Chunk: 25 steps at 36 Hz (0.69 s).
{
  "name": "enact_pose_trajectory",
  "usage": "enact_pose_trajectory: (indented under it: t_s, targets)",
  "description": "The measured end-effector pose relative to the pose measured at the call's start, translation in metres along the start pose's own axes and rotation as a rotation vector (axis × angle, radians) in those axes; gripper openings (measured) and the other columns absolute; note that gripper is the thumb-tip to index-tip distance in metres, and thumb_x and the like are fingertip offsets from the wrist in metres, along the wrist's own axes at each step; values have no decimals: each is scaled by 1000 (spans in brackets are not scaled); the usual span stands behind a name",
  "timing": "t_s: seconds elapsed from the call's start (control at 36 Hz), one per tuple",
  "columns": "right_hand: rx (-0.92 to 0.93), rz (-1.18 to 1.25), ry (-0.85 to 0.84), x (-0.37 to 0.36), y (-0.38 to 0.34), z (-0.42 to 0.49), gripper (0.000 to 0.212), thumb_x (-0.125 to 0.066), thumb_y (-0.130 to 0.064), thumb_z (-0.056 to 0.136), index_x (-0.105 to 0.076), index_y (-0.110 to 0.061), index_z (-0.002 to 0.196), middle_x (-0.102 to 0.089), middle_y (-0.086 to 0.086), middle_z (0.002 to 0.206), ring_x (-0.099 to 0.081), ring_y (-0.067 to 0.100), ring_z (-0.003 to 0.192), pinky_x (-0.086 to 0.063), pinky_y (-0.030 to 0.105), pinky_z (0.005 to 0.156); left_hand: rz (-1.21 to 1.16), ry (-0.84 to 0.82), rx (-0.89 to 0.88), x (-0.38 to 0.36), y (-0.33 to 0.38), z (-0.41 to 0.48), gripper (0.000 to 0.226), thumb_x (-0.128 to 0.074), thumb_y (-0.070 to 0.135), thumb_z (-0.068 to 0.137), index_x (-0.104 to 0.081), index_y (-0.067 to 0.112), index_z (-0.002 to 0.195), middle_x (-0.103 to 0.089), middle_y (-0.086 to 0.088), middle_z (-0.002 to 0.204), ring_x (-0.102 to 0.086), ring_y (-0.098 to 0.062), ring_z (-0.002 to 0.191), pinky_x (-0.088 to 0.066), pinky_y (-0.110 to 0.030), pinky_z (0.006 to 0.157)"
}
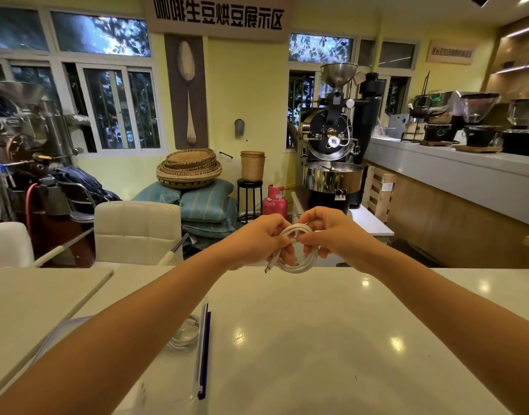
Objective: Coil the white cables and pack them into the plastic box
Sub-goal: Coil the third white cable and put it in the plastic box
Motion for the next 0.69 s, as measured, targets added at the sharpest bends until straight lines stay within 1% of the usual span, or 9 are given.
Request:
enact_pose_trajectory:
  t_s: [0.08,0.14,0.22,0.28,0.33,0.42,0.44,0.56,0.69]
  targets:
    - [20,-5,13,0,-3,0,19,-59,-7,84,-55,-25,81,-59,-6,74,-56,6,62,-44,9,46,7,49,-26,5,2,0,8,-43,11,93,-48,17,90,-62,4,77,-62,-13,76,-52,-26,71]
    - [15,-8,4,-1,-3,0,10,-58,-12,85,-62,-21,89,-60,-7,75,-55,7,64,-44,12,51,21,76,-47,9,3,1,8,-44,13,93,-48,18,90,-62,6,77,-61,-12,78,-50,-21,67]
    - [-23,11,-40,-6,0,2,20,-53,-20,89,-65,-12,103,-63,-4,77,-56,8,67,-43,16,55,28,101,-71,13,4,0,12,-45,15,93,-48,22,84,-62,6,78,-62,-11,77,-51,-20,68]
    - [-43,16,-65,-10,1,2,22,-48,-23,91,-66,-13,101,-64,-4,80,-58,9,69,-44,15,55,38,112,-78,14,2,0,16,-46,14,92,-47,25,80,-61,6,78,-63,-16,82,-52,-24,72]
    - [-54,40,-90,-13,0,4,20,-47,-21,92,-67,-16,91,-64,-2,80,-60,9,72,-48,17,57,81,125,-87,16,3,-1,19,-47,14,92,-47,26,78,-61,5,77,-63,-18,84,-53,-29,75]
    - [-84,150,-123,-15,1,6,17,-52,-16,89,-68,-17,83,-65,4,81,-62,12,72,-55,19,61,184,162,-114,21,6,-4,12,-48,15,92,-50,22,83,-60,4,80,-63,-19,85,-53,-32,79]
    - [-98,192,-126,-16,2,7,16,-53,-14,88,-68,-16,82,-66,5,81,-62,13,72,-55,18,61,226,188,-125,24,7,-5,6,-48,16,92,-53,19,89,-60,4,83,-62,-18,85,-51,-31,78]
    - [-178,317,-160,-25,7,9,14,-54,-14,88,-66,-11,82,-66,6,80,-65,10,65,-55,15,55,360,252,-151,34,8,-9,14,-46,20,93,-56,12,100,-62,1,88,-56,-15,81,-43,-20,66]
    - [-289,564,-216,-42,14,13,24,-44,-21,94,-63,-7,88,-64,8,80,-64,11,59,-55,18,55,415,216,-115,34,-1,-12,16,-37,18,96,-49,9,103,-61,-11,91,-56,-21,80,-42,-23,64]
Point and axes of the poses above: each hand's wrist, its own z-axis towards the middle knuckle, its own x-axis out of the back of the hand, y = z × x, the point moved 10 cm from there along z, towards the middle knuckle
